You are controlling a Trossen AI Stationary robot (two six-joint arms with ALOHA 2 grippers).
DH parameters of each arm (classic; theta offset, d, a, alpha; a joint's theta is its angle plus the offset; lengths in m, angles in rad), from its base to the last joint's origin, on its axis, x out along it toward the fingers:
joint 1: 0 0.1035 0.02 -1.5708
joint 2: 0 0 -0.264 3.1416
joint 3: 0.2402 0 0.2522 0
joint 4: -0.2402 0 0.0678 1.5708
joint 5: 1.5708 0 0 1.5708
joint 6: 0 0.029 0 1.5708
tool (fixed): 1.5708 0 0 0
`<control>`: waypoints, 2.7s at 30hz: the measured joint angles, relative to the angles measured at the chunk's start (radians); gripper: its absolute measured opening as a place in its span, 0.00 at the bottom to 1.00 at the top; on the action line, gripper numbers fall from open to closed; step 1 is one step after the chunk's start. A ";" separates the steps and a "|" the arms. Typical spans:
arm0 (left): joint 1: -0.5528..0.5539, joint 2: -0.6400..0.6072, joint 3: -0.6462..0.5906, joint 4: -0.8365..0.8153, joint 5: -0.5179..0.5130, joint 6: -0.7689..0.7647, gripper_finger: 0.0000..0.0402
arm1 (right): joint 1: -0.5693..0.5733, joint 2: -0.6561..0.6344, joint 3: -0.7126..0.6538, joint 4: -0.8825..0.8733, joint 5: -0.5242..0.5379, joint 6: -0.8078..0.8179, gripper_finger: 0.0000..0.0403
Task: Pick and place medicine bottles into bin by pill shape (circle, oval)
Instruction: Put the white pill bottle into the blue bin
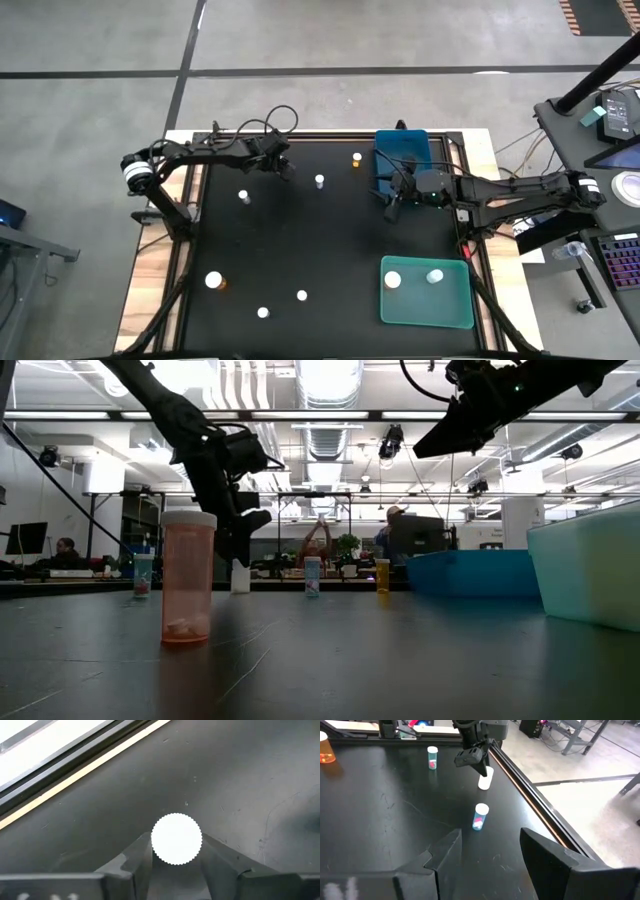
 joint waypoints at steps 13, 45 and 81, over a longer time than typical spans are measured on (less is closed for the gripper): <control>-0.046 -0.040 0.013 -0.033 -0.008 -0.023 0.28 | 0.000 -0.050 -0.002 -0.009 0.000 -0.025 0.48; -0.557 -0.203 0.088 0.366 -0.038 0.166 0.28 | 0.003 0.199 -0.019 0.426 -0.228 -0.146 0.70; -0.575 -0.094 0.083 0.605 0.005 0.222 0.41 | 0.003 0.251 -0.018 0.488 -0.229 -0.174 0.34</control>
